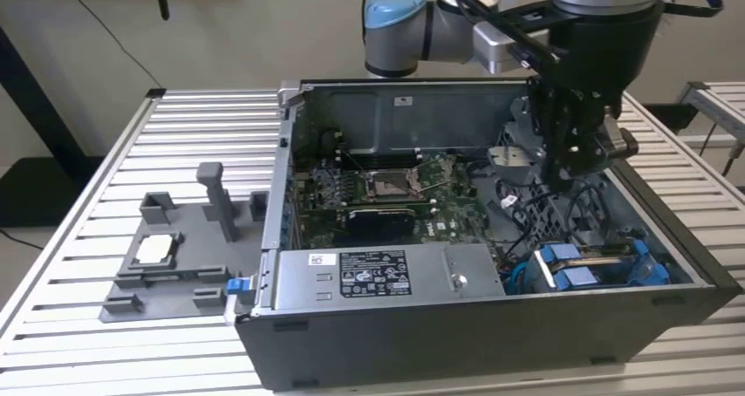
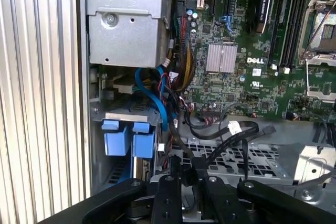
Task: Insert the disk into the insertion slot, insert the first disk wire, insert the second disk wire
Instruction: 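Insert the second disk wire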
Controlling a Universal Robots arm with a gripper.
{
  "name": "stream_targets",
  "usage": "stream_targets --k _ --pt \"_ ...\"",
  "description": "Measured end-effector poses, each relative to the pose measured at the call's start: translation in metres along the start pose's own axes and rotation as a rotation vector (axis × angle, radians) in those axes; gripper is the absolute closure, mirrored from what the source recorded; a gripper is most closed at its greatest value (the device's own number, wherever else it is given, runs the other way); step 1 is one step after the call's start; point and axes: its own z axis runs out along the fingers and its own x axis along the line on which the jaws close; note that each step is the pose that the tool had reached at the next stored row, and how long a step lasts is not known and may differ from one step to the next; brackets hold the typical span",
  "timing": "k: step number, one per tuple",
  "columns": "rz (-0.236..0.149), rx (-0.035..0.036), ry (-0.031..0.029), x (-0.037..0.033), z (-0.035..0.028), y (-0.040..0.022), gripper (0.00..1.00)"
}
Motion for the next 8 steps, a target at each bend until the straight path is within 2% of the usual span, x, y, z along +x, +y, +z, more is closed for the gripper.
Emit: stream_targets --k 2,4,6,8 --pt "0.0 0.0026 -0.0018 -0.0001 -0.0003 0.0017 0.77" --pt "-0.001 0.0048 -0.0096 -0.0001 -0.0004 0.002 0.77" --pt "-0.002 0.0049 -0.0102 0.0001 -0.0003 0.0021 0.77" --pt "-0.004 0.0056 -0.0078 0.0002 -0.0002 0.0027 0.77"
